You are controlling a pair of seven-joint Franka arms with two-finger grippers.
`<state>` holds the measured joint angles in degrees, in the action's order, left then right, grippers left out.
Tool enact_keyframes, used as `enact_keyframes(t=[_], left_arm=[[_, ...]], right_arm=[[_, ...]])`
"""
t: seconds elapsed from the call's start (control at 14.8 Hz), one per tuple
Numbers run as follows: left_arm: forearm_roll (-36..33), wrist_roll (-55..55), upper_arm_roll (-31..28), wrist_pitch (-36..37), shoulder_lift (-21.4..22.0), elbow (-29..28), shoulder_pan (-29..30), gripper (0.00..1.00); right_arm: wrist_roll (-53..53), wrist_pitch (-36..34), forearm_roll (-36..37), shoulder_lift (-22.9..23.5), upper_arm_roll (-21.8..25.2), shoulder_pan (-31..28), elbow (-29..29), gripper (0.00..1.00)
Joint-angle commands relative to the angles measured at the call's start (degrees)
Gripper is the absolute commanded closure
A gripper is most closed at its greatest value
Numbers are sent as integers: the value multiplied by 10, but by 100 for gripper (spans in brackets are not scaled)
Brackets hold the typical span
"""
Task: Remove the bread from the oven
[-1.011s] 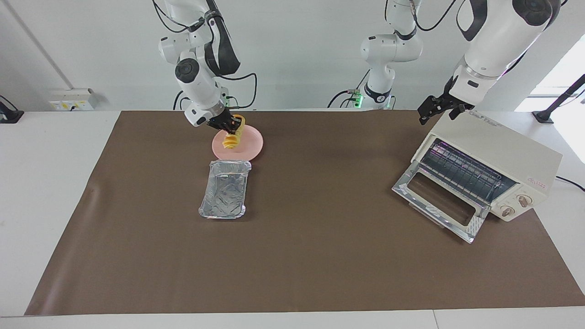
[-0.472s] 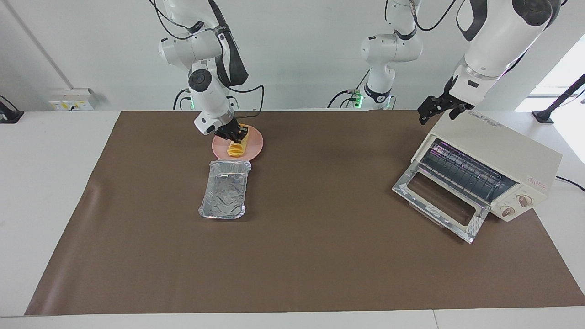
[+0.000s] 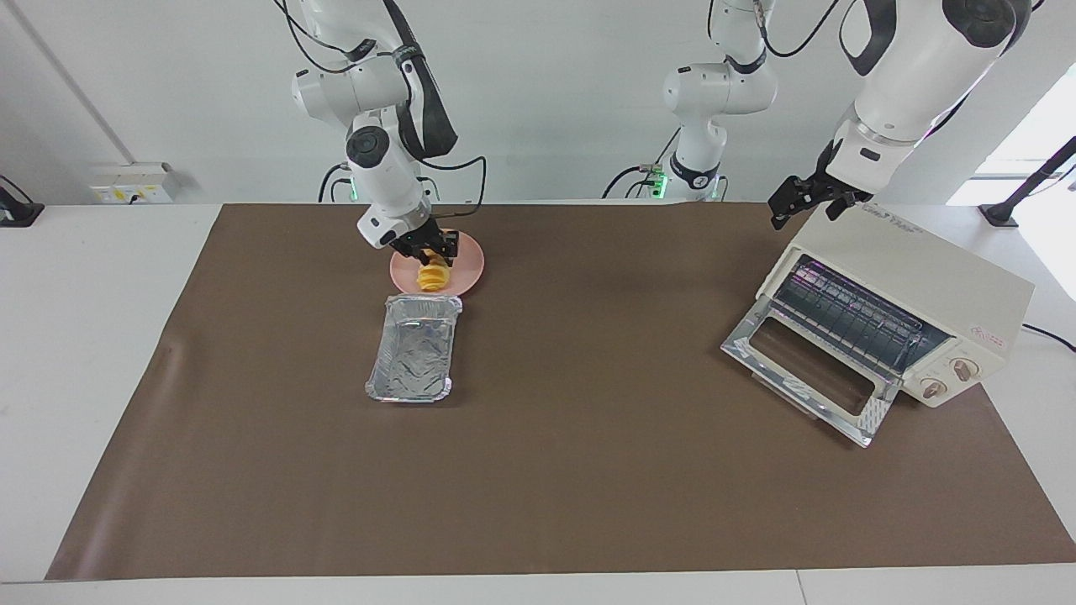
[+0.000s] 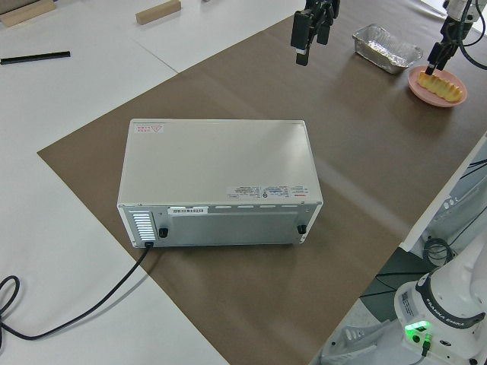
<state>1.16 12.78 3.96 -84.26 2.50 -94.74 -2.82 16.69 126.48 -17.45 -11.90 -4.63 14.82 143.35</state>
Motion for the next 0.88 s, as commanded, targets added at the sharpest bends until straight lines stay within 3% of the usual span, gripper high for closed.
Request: enact_keyframes(t=[0.0,0.27,0.47,0.81], left_arm=[[5,-1,0,-6,8,-6,3,0],[5,-1,0,-6,8,-6,3,0],[5,-1,0,-6,8,-6,3,0],[5,-1,0,-6,8,-5,3,0]], right_arm=[[11,-92,15,9,1,-44,-90,0],[5,-167,78,-17,2,-87,-161,0],[-20,-178,134,-54,4,-109,-180,0],[-104,-256,138,-31,4,-156,-285,0]])
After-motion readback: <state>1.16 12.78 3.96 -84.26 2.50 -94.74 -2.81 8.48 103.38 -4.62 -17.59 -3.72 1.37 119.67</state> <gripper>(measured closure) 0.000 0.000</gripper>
